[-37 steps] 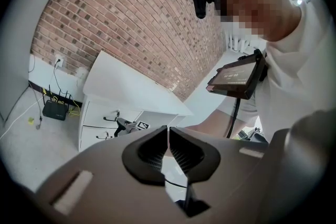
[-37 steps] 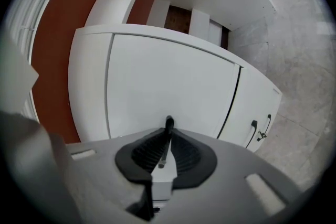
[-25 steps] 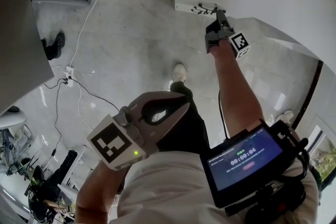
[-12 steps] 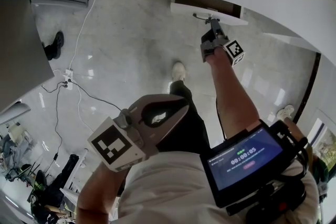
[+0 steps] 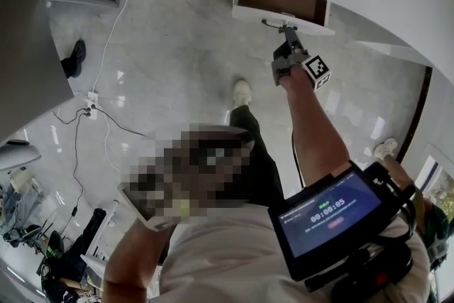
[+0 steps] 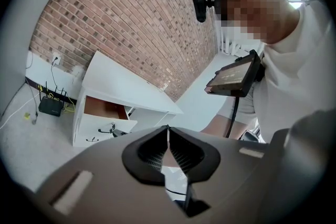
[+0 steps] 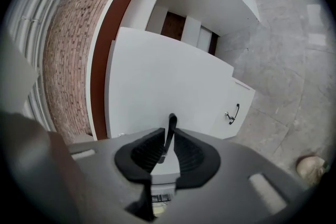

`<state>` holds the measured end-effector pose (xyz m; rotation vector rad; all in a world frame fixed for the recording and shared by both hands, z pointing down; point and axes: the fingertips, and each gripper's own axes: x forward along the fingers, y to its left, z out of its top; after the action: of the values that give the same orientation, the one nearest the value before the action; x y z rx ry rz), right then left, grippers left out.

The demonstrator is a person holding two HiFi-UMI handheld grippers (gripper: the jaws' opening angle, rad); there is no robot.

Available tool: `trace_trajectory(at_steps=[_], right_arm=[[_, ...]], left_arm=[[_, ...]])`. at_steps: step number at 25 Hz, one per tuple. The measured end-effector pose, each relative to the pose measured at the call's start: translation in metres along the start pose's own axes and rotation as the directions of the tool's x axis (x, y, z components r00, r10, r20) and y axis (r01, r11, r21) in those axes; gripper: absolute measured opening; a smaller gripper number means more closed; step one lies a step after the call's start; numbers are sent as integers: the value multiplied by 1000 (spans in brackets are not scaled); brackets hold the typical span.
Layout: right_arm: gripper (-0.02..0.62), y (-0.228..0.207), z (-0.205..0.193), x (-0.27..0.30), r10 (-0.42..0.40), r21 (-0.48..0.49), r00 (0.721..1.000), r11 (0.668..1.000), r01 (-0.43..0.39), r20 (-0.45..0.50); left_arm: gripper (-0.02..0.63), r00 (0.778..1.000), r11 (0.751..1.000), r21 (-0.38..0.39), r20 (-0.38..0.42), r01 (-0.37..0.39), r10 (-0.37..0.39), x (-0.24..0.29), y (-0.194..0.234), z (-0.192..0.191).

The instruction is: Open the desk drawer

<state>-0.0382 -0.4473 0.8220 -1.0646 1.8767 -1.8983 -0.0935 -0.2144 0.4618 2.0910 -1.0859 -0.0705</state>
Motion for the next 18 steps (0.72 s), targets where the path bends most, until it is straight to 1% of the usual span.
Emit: trace_trajectory(at_steps=[4,9,11,14,16,18], right_arm=[[61,11,-9,-22,7,-13,1000,1000,-7,-5],[61,20,-19,-44,5,-31,1000,1000,-6,-12],[61,23,-22,-46,18,-46,999,999,-20,-28],[61,25,-27,-52,8,-73,999,997,-12,-48],[61,36,-34,-73,8,-101,998,995,-14,-60],[60,58,-45,-105,19,-131,997,991,-28,-72]], left_arm=[[17,1000,1000,11,4,10,-10,-15,-16,-3],[17,1000,999,36,18,17,-17,-25,-21,-4],[17,999,999,45,25,23,-24,-25,-19,-2],[17,999,998,55,29,41,-43,-25,-16,-4],[17,998,996,67,33,58,-60,-35,-31,-7],[17,996,993,91,44,78,-82,-54,-60,-10]])
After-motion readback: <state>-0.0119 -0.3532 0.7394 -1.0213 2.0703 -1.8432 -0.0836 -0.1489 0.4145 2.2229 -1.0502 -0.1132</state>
